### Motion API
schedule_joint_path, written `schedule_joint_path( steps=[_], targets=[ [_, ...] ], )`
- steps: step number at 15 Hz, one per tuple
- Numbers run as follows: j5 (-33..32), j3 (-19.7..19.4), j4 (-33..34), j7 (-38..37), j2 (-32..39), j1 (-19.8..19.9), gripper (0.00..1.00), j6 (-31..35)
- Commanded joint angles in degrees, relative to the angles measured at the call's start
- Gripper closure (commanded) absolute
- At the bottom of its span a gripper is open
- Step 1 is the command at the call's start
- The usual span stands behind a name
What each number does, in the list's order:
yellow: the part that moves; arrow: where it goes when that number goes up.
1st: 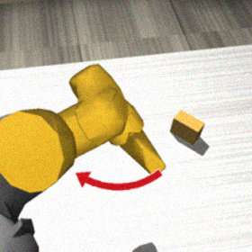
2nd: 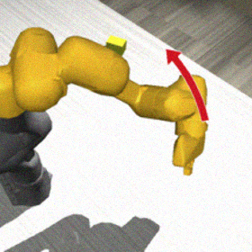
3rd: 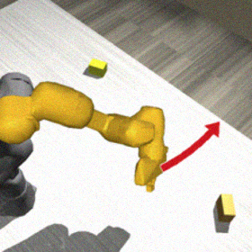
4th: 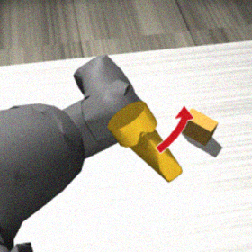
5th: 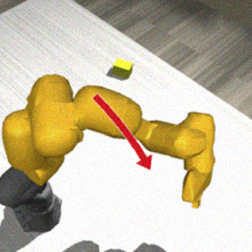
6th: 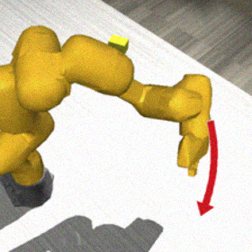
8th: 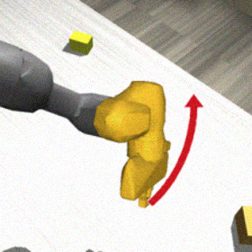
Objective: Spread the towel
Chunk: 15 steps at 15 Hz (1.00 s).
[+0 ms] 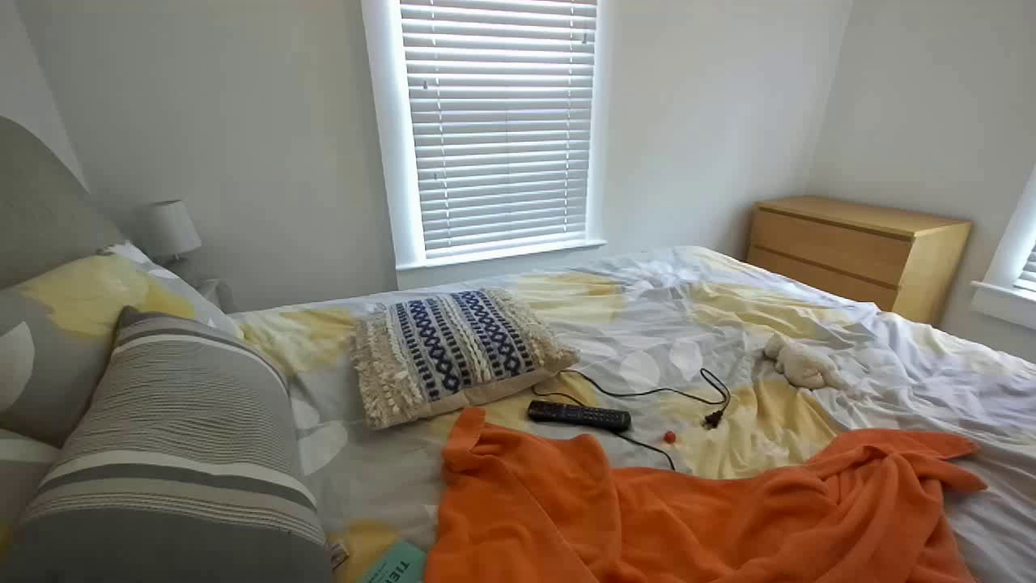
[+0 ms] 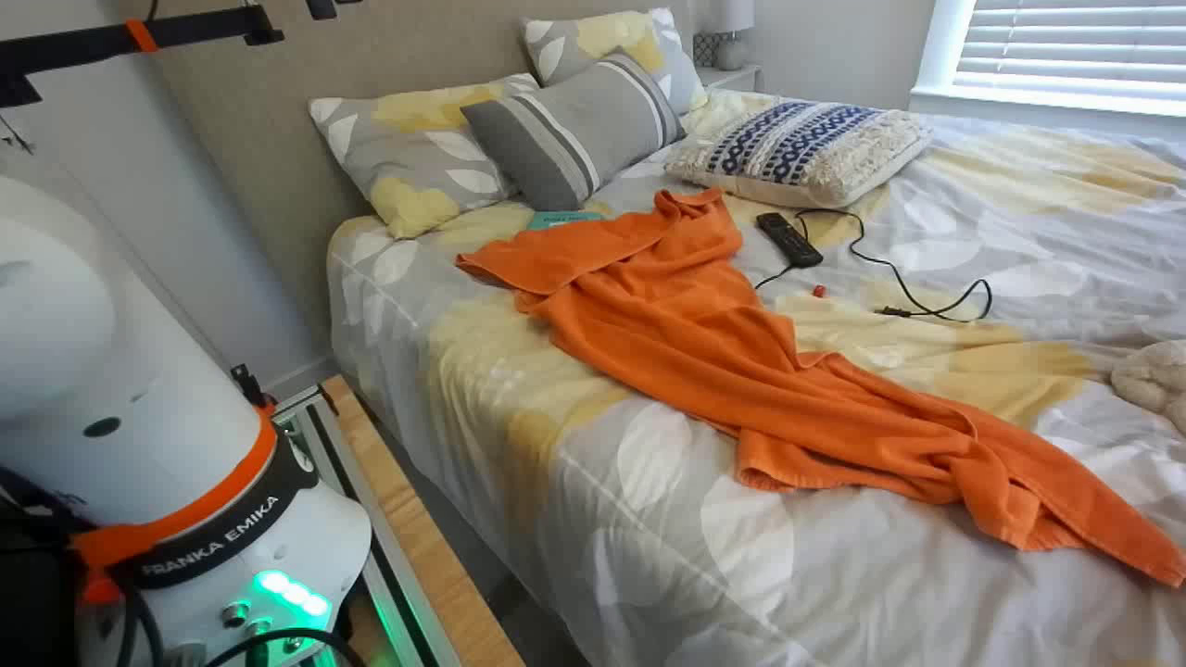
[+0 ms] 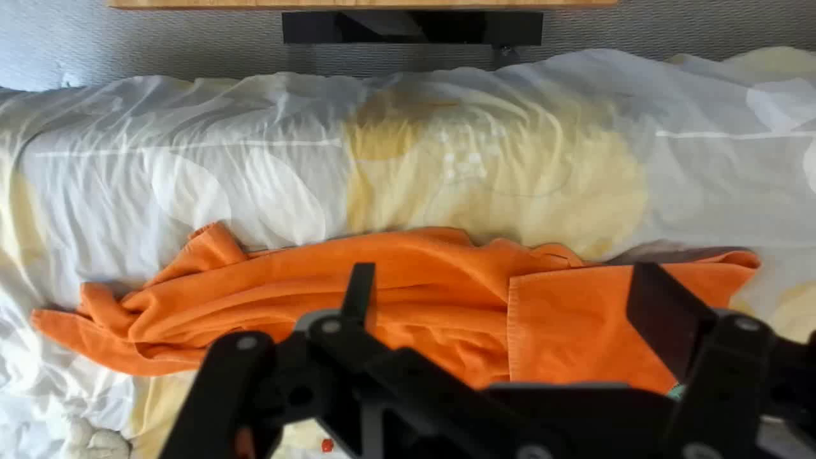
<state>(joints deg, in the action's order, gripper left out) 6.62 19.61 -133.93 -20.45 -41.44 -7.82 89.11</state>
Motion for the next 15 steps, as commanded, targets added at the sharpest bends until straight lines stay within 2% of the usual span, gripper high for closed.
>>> schedule_joint_path(
  steps=[1,13,15],
  targets=[
    [-0.2,-0.2,0.1,-0.2,0.1,-0.3,0.0,-0.1],
    [-0.2,-0.2,0.1,-0.2,0.1,-0.3,0.0,-0.1],
    [0.2,-2.7,-0.9,-0.1,1.7,1.5,0.0,1.1]
  ],
)
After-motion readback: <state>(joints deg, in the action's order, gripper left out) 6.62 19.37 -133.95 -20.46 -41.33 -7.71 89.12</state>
